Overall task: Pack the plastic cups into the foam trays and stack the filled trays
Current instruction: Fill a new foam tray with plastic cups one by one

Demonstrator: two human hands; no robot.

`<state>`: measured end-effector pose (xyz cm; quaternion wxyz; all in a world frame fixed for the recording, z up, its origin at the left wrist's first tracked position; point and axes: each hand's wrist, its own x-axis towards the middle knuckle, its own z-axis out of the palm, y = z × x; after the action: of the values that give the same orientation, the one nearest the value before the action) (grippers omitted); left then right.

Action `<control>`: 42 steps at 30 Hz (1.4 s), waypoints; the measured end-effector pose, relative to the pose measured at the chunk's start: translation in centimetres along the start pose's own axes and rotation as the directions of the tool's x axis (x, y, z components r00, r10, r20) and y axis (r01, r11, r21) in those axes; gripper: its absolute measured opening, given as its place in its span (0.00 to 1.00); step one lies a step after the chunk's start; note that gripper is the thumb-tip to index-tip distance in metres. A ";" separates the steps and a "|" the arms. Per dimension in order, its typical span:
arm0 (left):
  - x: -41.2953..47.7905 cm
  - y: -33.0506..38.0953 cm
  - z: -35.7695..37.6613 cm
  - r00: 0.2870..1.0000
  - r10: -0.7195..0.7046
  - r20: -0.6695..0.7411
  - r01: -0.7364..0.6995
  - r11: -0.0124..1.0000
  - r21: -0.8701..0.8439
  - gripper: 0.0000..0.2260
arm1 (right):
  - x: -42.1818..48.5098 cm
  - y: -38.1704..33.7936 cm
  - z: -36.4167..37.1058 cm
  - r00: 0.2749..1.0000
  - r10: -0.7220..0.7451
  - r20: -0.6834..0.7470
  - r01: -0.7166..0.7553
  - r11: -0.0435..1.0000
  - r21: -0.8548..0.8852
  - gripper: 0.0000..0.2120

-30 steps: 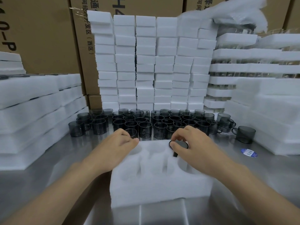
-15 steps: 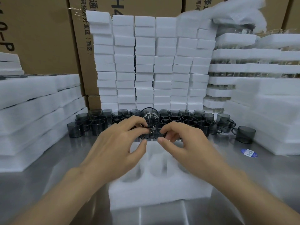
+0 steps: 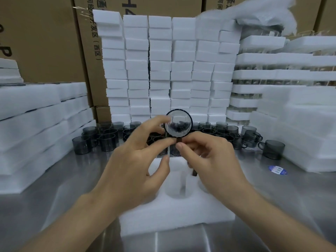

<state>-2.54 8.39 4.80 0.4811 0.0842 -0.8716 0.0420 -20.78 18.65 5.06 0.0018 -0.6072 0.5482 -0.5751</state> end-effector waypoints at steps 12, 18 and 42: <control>0.0 -0.1 0.3 0.998 -0.035 -0.049 0.033 0.998 -0.051 0.21 | -0.3 -0.7 -0.3 0.994 -0.104 -0.027 0.103 0.995 -0.016 0.08; 0.0 -0.2 0.4 0.997 -0.048 -0.067 0.046 0.998 -0.036 0.22 | -0.4 -1.2 -0.2 0.989 -0.106 -0.106 0.103 0.994 -0.029 0.06; 0.6 0.9 -0.4 0.982 0.187 -0.036 -0.190 0.972 -0.136 0.30 | 0.1 -2.7 0.5 0.831 0.410 0.377 -0.557 0.632 0.539 0.17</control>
<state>-2.68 9.30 5.50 0.4897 -0.0333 -0.8708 0.0276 -18.64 19.33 6.70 0.4194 -0.4591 0.4631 -0.6316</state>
